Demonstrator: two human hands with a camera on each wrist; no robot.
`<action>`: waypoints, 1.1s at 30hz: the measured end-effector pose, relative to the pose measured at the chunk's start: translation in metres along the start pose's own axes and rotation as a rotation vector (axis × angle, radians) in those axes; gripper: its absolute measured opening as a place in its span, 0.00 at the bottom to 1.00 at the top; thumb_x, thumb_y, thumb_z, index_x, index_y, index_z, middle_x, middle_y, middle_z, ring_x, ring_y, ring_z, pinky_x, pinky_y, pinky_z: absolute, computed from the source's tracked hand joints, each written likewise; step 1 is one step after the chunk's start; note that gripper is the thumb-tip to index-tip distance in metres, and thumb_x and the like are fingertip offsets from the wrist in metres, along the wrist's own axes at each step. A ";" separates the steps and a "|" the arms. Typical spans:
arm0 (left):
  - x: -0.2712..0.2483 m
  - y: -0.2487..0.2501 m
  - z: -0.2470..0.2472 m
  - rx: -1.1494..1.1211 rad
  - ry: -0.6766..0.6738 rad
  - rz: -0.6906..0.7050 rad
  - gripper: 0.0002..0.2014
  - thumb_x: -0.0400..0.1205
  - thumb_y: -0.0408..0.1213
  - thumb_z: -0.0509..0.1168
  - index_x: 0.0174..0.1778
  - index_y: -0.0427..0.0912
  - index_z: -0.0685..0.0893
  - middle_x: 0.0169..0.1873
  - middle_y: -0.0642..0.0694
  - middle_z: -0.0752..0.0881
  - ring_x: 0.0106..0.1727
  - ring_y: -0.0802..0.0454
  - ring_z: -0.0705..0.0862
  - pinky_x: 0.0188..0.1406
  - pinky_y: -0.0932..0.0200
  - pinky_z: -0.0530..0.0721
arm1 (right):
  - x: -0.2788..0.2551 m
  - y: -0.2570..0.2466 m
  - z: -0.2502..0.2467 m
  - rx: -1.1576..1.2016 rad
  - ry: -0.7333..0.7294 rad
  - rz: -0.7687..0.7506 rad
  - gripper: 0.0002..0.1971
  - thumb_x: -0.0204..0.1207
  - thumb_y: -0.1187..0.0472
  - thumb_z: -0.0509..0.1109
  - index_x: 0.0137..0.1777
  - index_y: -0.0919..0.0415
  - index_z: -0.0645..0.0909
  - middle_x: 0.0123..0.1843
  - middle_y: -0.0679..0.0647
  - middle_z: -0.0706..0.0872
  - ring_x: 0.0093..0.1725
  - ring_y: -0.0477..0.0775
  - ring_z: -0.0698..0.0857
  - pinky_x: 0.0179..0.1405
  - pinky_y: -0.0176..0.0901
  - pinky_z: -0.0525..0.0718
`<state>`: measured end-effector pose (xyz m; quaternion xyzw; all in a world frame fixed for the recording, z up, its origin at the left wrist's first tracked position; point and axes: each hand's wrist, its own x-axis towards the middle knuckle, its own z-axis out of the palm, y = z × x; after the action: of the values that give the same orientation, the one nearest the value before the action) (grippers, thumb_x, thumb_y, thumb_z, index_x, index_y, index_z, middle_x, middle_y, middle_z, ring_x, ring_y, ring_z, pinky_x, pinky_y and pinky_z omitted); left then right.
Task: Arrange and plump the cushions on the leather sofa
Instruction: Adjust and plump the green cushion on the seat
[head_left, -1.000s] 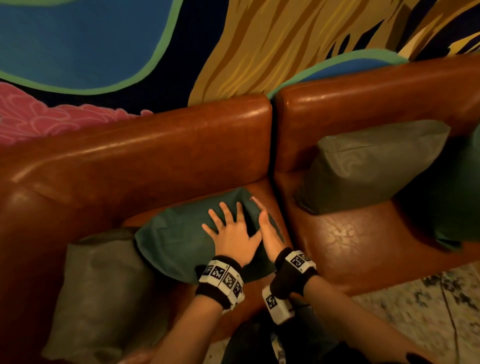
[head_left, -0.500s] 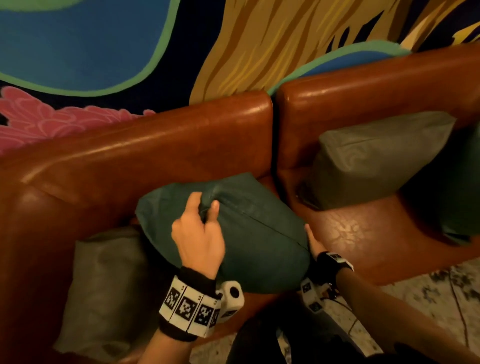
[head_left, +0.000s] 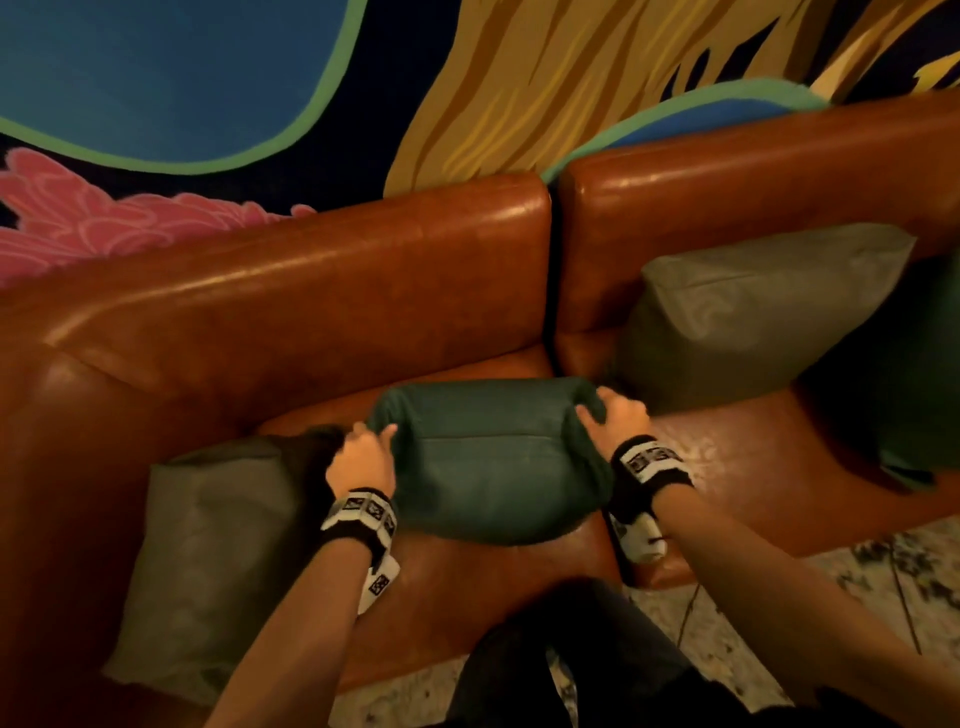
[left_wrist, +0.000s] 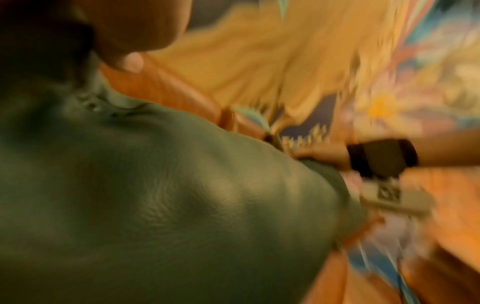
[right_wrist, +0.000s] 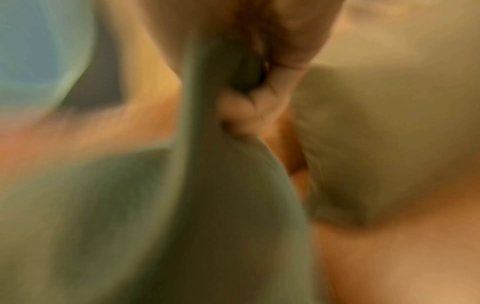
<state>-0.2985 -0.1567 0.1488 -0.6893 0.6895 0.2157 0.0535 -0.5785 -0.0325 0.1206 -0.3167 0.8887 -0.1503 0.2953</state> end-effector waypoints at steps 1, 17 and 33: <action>-0.001 -0.005 0.005 0.025 -0.011 0.016 0.23 0.87 0.52 0.52 0.59 0.32 0.75 0.56 0.30 0.85 0.57 0.30 0.84 0.49 0.41 0.81 | -0.001 0.003 0.005 -0.099 -0.045 -0.053 0.19 0.80 0.47 0.64 0.62 0.61 0.80 0.57 0.68 0.86 0.57 0.70 0.84 0.56 0.54 0.82; -0.051 -0.023 0.008 -0.045 -0.049 0.427 0.51 0.73 0.77 0.47 0.80 0.40 0.67 0.77 0.30 0.66 0.78 0.32 0.64 0.73 0.36 0.69 | -0.049 -0.082 -0.082 0.111 0.291 -0.372 0.19 0.81 0.53 0.66 0.28 0.54 0.71 0.18 0.46 0.69 0.22 0.55 0.74 0.33 0.46 0.69; -0.044 0.039 0.041 -0.605 -0.251 0.175 0.29 0.79 0.42 0.63 0.76 0.36 0.68 0.52 0.29 0.85 0.53 0.31 0.85 0.57 0.42 0.84 | -0.011 -0.058 -0.021 -0.424 0.077 -0.526 0.24 0.73 0.33 0.55 0.67 0.35 0.77 0.72 0.52 0.74 0.72 0.62 0.72 0.65 0.67 0.69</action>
<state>-0.3438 -0.1026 0.1367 -0.5801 0.6391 0.4973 -0.0878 -0.5570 -0.0674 0.1685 -0.5836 0.7986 -0.0448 0.1400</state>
